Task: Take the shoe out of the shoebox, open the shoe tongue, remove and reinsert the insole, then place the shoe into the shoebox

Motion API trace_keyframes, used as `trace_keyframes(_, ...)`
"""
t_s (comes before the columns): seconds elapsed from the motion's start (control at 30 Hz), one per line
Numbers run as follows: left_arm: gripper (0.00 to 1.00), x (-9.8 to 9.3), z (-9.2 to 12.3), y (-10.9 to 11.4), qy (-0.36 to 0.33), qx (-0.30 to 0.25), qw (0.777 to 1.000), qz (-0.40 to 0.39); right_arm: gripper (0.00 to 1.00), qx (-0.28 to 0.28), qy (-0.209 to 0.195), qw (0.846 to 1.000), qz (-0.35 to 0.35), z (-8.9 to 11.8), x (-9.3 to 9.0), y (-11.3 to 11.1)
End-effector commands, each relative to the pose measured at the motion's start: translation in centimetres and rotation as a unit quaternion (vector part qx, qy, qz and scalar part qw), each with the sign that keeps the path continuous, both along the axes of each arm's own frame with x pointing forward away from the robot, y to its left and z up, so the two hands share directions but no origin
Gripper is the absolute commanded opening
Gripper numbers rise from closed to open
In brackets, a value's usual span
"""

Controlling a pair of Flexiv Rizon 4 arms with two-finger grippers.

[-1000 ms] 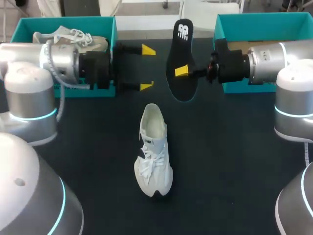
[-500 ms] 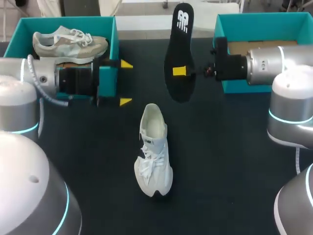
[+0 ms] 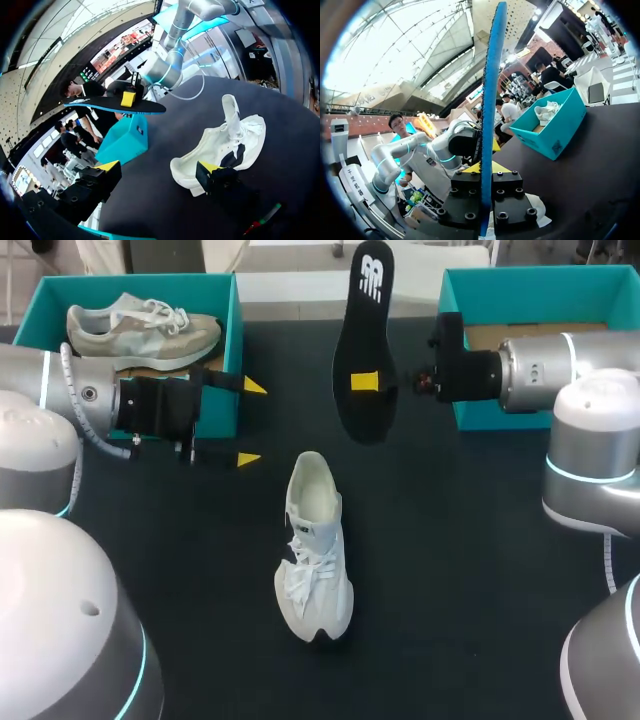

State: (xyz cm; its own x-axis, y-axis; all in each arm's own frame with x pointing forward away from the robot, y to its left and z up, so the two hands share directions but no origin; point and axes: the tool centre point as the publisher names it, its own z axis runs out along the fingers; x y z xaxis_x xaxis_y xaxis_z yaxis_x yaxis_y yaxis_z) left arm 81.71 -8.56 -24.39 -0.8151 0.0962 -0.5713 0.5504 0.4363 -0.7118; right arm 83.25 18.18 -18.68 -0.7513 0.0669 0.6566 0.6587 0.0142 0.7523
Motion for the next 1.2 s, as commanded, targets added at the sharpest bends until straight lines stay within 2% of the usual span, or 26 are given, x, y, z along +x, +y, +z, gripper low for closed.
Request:
trace_keyframes(0.03,1.00,-0.1,-0.1,0.0,-0.001,0.000,1.000,0.000,0.00,-0.001,0.001,1.000,0.000,0.0,0.0,0.2)
trace_keyframes(0.37,1.00,-0.3,-0.4,0.2,0.006,-0.003,1.000,0.006,0.00,-0.001,0.001,1.000,0.000,0.0,0.0,0.2)
trace_keyframes(0.43,1.00,-0.7,-1.0,0.6,0.016,0.012,1.000,0.002,0.00,0.042,-0.036,0.998,0.001,-1.5,0.5,0.8)
trace_keyframes(0.5,1.00,-1.2,-1.3,1.3,0.049,0.002,0.999,0.019,0.00,0.034,-0.037,0.999,0.007,-2.6,1.0,1.6)
trace_keyframes(0.57,1.00,-1.9,-2.0,1.7,0.061,0.008,0.998,0.029,0.00,0.040,-0.050,0.998,0.003,-3.2,1.2,2.1)
trace_keyframes(0.63,1.00,-2.4,-3.1,2.1,0.074,0.015,0.997,0.030,0.00,0.028,-0.046,0.999,-0.003,-4.1,1.4,2.6)
trace_keyframes(0.73,1.00,-2.7,-4.9,2.3,0.090,0.023,0.995,0.038,0.00,0.025,-0.067,0.997,-0.009,-5.2,1.1,3.9)
trace_keyframes(0.8,1.00,-3.1,-5.8,2.1,0.100,0.034,0.994,0.034,0.00,0.017,-0.060,0.998,-0.012,-5.9,0.6,5.1)
trace_keyframes(0.83,1.00,-3.0,-6.0,2.1,0.103,0.031,0.994,0.036,0.00,0.018,-0.066,0.998,-0.013,-6.0,0.5,5.4)
trace_keyframes(0.9,1.00,-3.1,-6.5,2.1,0.122,0.036,0.991,0.035,0.00,-0.009,-0.049,0.999,-0.020,-5.9,-0.2,6.5)
trace_keyframes(1.07,1.00,-3.3,-7.3,2.5,0.160,0.048,0.985,0.039,0.00,-0.009,-0.049,0.999,-0.020,-5.9,-0.2,6.5)
trace_keyframes(1.2,1.00,-3.8,-8.0,2.8,0.163,0.057,0.985,0.031,0.00,-0.009,-0.049,0.999,-0.020,-5.9,-0.2,6.5)
